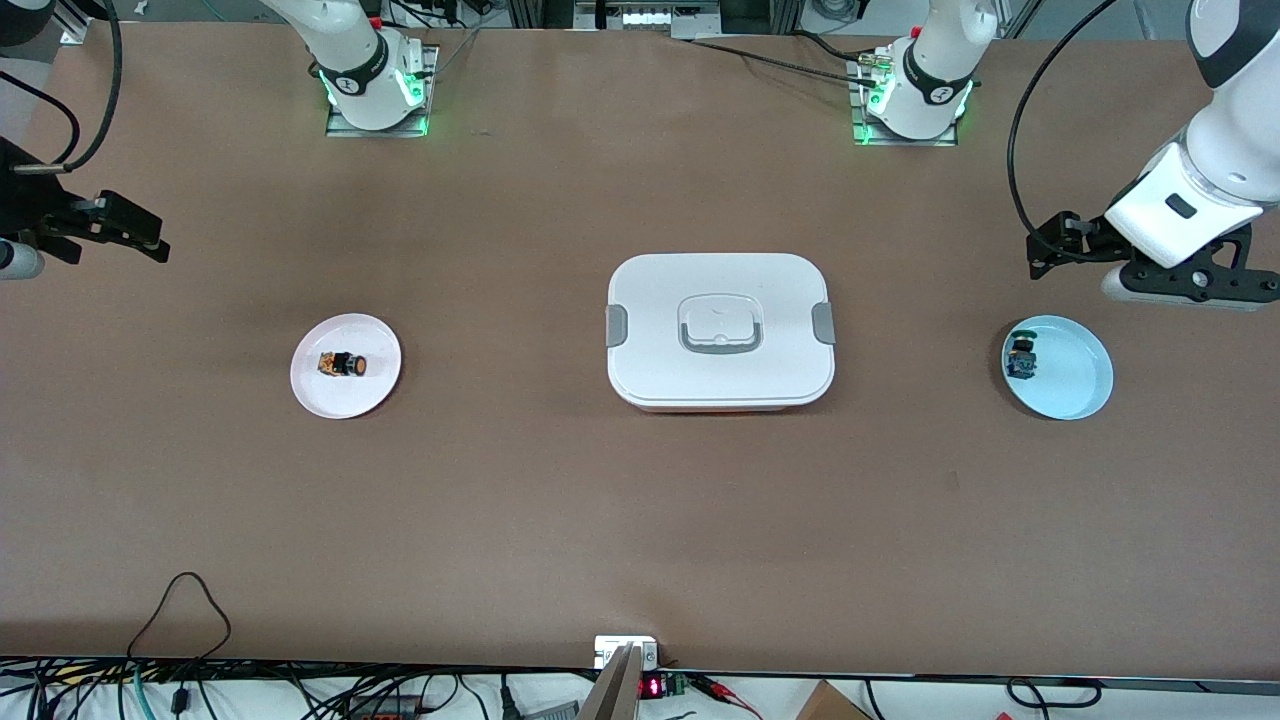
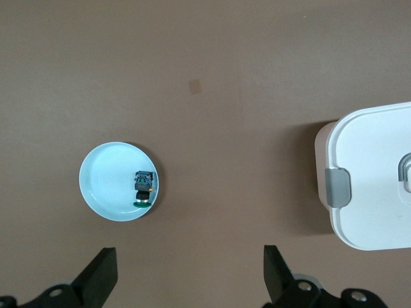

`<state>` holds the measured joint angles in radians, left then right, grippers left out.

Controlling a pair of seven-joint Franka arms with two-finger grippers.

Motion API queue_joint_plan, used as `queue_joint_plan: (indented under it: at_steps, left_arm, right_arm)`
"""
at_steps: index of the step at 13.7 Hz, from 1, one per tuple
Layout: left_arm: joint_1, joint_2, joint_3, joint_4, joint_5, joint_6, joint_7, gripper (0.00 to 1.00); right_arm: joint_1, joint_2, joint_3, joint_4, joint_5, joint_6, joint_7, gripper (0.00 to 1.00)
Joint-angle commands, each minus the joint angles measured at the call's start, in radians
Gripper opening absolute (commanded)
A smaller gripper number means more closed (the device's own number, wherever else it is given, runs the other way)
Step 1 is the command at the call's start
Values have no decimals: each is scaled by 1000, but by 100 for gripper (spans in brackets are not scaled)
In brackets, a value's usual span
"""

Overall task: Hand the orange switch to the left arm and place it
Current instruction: 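Move the right gripper over the orange switch on the white dish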

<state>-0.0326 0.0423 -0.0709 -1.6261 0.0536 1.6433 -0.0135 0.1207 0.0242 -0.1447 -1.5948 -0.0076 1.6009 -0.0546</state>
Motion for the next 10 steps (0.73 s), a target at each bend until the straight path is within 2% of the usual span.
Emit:
queue_joint_plan:
  at_steps: [1,10]
  left_arm:
    - [-9,56,2,81,6,-16,-10,100]
    - [-12,68,2,83,6,-16,-10,100]
  right_arm:
    - [1,-4,1,18,3,-62,-7,100]
    - [0,19,1,26,3,-75,-13,100]
